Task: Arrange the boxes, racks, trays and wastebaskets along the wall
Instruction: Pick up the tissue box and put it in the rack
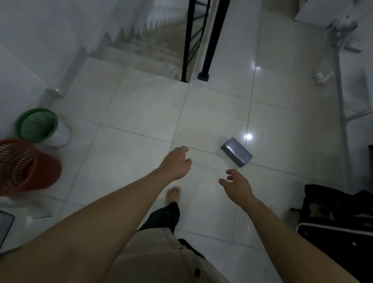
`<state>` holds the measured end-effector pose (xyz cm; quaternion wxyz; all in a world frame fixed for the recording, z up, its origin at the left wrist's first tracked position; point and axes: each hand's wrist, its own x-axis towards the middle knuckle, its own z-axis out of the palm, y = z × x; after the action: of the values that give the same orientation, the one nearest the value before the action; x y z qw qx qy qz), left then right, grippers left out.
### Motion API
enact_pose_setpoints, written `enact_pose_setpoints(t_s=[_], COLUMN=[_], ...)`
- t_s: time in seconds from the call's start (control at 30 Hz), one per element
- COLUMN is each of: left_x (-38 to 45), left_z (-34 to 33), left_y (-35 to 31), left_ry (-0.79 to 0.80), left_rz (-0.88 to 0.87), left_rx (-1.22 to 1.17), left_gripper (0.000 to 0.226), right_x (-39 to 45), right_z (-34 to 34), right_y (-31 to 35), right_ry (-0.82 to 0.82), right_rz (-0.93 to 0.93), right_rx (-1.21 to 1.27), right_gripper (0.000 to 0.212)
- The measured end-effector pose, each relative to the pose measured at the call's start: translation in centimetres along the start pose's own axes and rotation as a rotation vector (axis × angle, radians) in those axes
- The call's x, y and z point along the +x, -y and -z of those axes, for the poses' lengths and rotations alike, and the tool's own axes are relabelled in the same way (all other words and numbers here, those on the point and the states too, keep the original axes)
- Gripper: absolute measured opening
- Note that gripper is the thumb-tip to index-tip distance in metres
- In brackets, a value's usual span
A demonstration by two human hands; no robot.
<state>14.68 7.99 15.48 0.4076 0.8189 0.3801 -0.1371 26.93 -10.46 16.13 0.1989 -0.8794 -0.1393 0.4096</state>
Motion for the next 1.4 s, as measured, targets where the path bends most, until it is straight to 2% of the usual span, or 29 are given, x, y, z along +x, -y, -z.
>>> enact_pose_setpoints(t_s=[0.23, 0.37, 0.5, 0.87, 1.03, 1.27, 1.33, 1.4], left_x=[9.6, 14.9, 22.3, 46.9, 57.0, 65.4, 66.1, 65.9], left_z=[-2.5, -4.6, -10.0, -31.1, -39.2, -44.0, -44.4, -44.5], left_y=[-6.7, -9.0, -9.8, -5.9, -2.5, 0.2, 0.4, 0.5], left_ry=[0.063, 0.106, 0.154, 0.211, 0.219, 0.299, 0.371, 0.385], left_rz=[0.001, -0.027, -0.016, -0.03, -0.076, 0.012, 0.039, 0.043], left_rx=[-0.075, -0.043, -0.003, 0.068, 0.088, 0.048, -0.023, -0.075], left_gripper=[0.05, 0.049, 0.049, 0.048, 0.052, 0.074, 0.069, 0.054], right_x=[7.5, 12.1, 19.5, 47.2, 57.6, 65.4, 65.9, 65.7], right_z=[5.0, 6.7, 7.4, 1.9, -2.0, -5.1, -5.4, -5.3], right_y=[-0.6, -3.4, -8.6, -24.1, -30.7, -34.8, -34.9, -34.5], right_ry=[-0.064, -0.09, -0.112, -0.184, -0.179, -0.208, -0.208, -0.213], right_rz=[-0.104, -0.173, -0.26, -0.404, -0.464, -0.51, -0.53, -0.558], right_rx=[0.163, 0.226, 0.27, 0.448, 0.474, 0.668, 0.73, 0.783], right_gripper=[0.053, 0.054, 0.058, 0.062, 0.075, 0.076, 0.077, 0.077])
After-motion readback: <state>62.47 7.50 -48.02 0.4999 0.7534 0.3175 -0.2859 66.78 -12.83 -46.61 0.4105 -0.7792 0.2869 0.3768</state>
